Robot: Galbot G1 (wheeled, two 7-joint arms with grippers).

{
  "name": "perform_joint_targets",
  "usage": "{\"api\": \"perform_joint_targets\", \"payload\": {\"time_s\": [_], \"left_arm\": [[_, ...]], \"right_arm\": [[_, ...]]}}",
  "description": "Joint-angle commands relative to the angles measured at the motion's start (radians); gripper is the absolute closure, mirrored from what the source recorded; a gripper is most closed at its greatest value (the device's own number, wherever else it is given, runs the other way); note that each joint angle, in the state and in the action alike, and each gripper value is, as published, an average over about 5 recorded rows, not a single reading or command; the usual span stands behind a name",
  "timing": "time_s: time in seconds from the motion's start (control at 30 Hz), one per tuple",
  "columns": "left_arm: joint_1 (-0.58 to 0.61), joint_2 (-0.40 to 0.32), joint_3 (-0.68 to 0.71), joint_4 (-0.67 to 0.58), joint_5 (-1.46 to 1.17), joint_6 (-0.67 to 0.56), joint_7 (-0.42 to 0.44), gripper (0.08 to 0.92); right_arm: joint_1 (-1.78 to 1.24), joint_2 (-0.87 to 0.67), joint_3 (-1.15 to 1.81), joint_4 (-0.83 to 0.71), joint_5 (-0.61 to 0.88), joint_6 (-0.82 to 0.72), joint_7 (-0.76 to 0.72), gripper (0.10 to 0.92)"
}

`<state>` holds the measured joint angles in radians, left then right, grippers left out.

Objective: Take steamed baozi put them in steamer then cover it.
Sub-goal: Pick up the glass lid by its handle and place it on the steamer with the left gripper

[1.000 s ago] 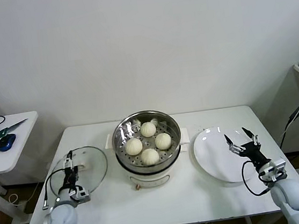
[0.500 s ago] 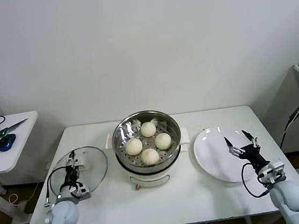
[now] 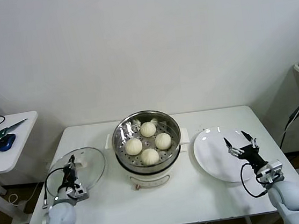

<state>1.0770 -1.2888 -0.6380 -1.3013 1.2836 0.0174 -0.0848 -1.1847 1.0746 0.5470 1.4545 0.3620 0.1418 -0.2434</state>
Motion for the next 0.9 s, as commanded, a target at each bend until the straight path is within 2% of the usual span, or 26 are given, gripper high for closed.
{"api": "perform_joint_targets", "payload": {"time_s": [0.03, 0.23, 0.47, 0.7, 0.9], "left_arm": [[0.094, 0.034, -0.013, -0.21, -0.064, 0.012, -0.004, 0.848], [0.239, 0.089, -0.051, -0.458, -0.113, 0.083, 0.003, 0.85], [0.414, 0.156, -0.065, -0.761, -0.08, 0.33, 0.061, 0.85], [0.385, 0.243, 0.025, -0.822, -0.103, 0.459, 0.072, 0.85], [0.271, 0.392, 0.252, -0.876, -0.183, 0.609, 0.097, 0.85]], "right_arm": [[0.004, 0.001, 0.003, -0.018, -0.002, 0.006, -0.005, 0.203], [0.007, -0.007, 0.012, -0.028, -0.001, 0.012, -0.012, 0.203], [0.019, -0.018, 0.013, -0.052, -0.005, 0.02, -0.018, 0.203], [0.04, -0.041, -0.018, -0.075, -0.021, 0.023, -0.018, 0.203], [0.072, -0.051, -0.047, -0.093, -0.028, 0.022, -0.015, 0.203]]}}
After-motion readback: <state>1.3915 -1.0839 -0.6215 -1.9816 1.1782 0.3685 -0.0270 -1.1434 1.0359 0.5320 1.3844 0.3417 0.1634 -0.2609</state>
